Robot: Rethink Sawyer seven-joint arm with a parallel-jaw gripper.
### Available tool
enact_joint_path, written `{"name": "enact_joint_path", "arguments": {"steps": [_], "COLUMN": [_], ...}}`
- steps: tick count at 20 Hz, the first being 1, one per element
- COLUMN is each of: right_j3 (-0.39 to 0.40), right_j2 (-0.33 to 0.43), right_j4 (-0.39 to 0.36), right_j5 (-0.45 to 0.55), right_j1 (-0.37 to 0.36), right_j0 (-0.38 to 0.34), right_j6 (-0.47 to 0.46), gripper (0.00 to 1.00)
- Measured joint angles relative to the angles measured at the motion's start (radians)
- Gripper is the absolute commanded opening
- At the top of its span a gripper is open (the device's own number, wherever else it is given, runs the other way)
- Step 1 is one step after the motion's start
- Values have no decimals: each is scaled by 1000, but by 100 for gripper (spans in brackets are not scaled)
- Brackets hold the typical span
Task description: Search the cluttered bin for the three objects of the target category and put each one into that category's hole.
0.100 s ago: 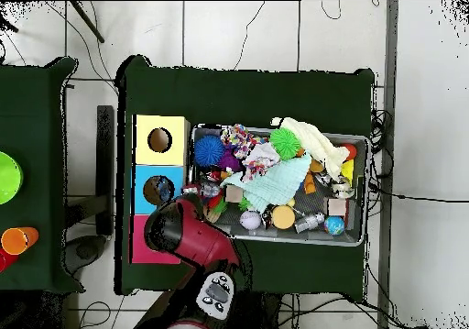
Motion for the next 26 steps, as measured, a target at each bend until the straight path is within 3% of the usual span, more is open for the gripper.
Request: {"name": "enact_joint_path", "arguments": {"steps": [9, 26], "right_j3": [-27, -85], "right_j2": [-82, -214], "right_j4": [-1, -1], "right_j5": [88, 159], "right_j1": [15, 63], "right_j0": [57, 150], "right_j6": [0, 0], "gripper": [0, 0]}}
